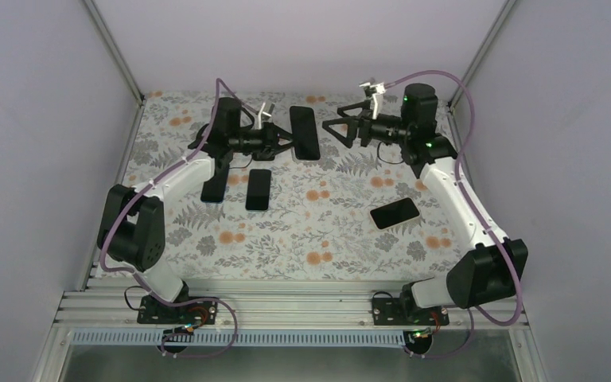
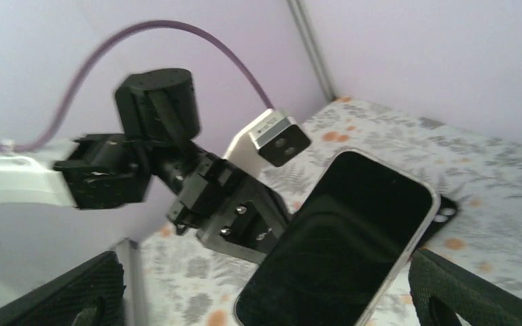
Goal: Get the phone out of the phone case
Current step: Remove the phone case from the phone.
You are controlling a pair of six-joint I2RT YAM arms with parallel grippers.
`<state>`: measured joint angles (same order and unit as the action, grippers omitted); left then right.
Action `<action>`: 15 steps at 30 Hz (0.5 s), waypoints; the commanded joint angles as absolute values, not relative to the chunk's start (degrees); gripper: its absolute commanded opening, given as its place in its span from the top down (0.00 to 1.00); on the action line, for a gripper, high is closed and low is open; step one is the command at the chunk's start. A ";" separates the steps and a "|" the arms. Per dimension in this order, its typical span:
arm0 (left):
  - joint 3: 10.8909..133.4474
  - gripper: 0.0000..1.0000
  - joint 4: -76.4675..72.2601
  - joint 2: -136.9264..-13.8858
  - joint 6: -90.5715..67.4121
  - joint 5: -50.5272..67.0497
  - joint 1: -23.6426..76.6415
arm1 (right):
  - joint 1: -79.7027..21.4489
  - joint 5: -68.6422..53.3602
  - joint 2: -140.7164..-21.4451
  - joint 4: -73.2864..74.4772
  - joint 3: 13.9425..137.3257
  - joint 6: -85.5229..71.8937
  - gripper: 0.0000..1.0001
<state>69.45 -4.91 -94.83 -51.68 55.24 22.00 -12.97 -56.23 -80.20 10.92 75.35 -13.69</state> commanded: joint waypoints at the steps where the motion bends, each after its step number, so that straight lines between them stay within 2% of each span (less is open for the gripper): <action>1: 72.37 0.98 -0.63 -94.84 -52.25 50.54 21.77 | -17.78 -40.18 -79.43 18.55 77.51 0.01 0.03; 8: 72.30 0.98 -0.72 -95.67 -54.27 49.81 21.80 | -27.87 -19.30 -79.16 18.94 74.79 9.57 0.15; 15: 72.33 0.98 -1.10 -96.73 -54.74 49.98 21.81 | -36.64 -5.87 -79.68 16.29 71.41 16.36 0.20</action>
<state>69.89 1.23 -96.51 -53.47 49.45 21.96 -33.17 -17.89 -80.18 17.93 73.38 9.72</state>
